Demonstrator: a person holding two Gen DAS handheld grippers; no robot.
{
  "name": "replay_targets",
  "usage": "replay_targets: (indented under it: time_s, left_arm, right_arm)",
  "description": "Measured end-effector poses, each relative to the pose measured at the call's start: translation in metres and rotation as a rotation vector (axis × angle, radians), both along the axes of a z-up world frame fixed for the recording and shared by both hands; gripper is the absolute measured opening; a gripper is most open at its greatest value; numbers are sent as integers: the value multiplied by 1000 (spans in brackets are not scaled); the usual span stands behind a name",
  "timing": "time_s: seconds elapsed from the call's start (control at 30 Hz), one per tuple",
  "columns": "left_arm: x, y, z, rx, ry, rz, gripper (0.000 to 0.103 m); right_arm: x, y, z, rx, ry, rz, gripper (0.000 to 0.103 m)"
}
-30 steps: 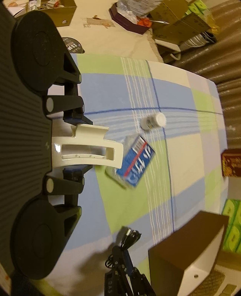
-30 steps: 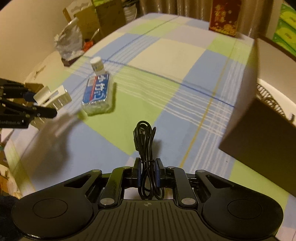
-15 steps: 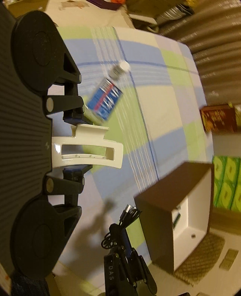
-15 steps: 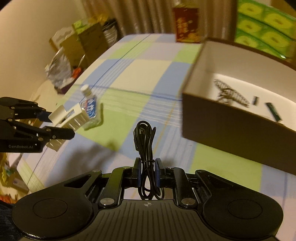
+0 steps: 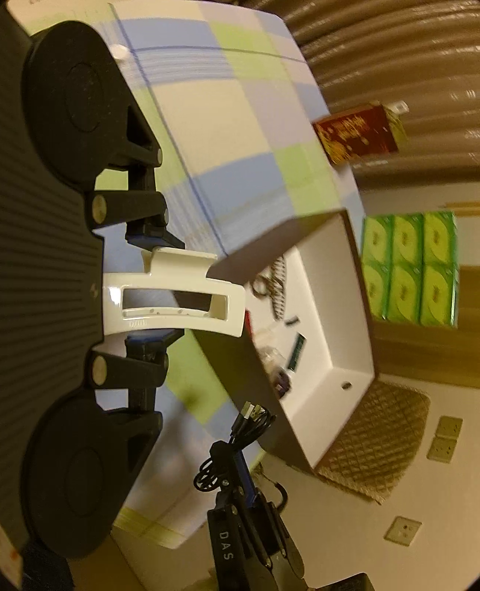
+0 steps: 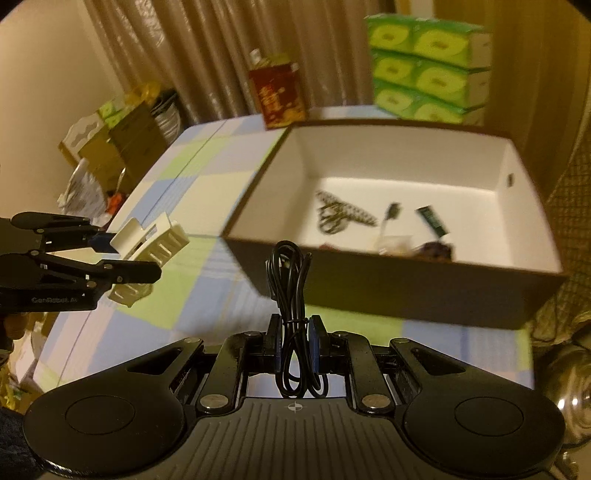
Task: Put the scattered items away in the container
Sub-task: 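Carry the white holder and black cable over the box with both tools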
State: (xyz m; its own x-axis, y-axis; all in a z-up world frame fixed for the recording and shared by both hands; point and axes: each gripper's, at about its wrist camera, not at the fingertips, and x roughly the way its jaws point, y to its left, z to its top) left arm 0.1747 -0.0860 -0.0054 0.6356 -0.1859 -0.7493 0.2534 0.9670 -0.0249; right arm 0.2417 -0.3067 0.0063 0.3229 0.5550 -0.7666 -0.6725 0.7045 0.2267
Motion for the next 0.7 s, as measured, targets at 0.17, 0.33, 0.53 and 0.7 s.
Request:
replay_targets:
  time_s: [0.17,0.33,0.53,0.7]
  left_arm:
    - [25,-21,12,-2,-39,-33,36]
    - [59,-42,22,14,-79,-50,36]
    - [104,-58,31,13,-104,-49,36]
    - [143,-73,24,6,-77,-44,36]
  right_arm:
    - [24,-20,17,9,-51,-30,11]
    - [57,-29,31,1,-117,-54,11]
    - [101,-28,32,-39,-164,-59,11]
    - [141,-21,17,-104,-157,-82,12]
